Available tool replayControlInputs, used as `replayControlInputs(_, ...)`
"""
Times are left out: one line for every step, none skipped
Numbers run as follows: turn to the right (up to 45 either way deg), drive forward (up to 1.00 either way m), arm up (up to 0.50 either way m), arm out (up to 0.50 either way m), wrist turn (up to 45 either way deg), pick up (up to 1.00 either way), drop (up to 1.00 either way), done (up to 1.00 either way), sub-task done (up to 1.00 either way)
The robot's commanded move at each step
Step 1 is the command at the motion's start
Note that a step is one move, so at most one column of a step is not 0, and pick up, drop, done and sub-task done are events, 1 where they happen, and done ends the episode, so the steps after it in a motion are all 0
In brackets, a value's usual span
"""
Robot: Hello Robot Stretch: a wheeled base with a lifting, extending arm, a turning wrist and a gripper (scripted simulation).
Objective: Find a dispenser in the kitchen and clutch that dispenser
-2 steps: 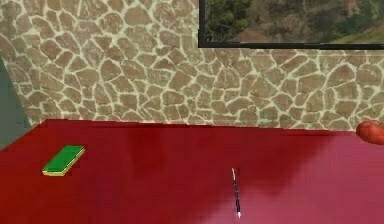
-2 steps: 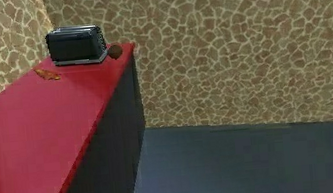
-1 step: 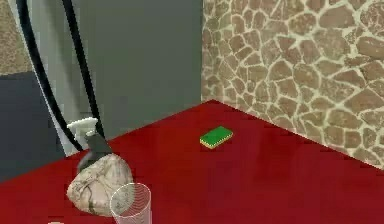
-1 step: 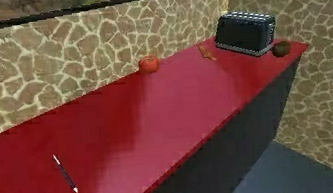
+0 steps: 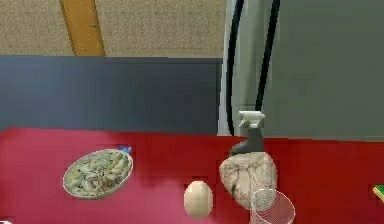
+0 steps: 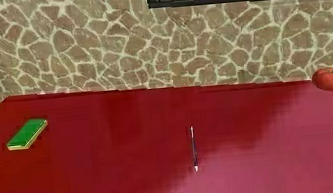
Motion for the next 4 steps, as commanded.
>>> replayControlInputs(-45.0, 0.00, 0.00, 0.00, 0.0, 0.00, 0.00, 0.00, 0.00)
replayControlInputs(-24.0, 0.00, 0.00, 0.00, 0.0, 0.00, 0.00, 0.00, 0.00)
replayControlInputs(0.0, 0.00, 0.50, 0.00, 0.0, 0.00, 0.00, 0.00, 0.00)
replayControlInputs(0.0, 0.00, 0.38, 0.00, 0.0, 0.00, 0.00, 0.00, 0.00)
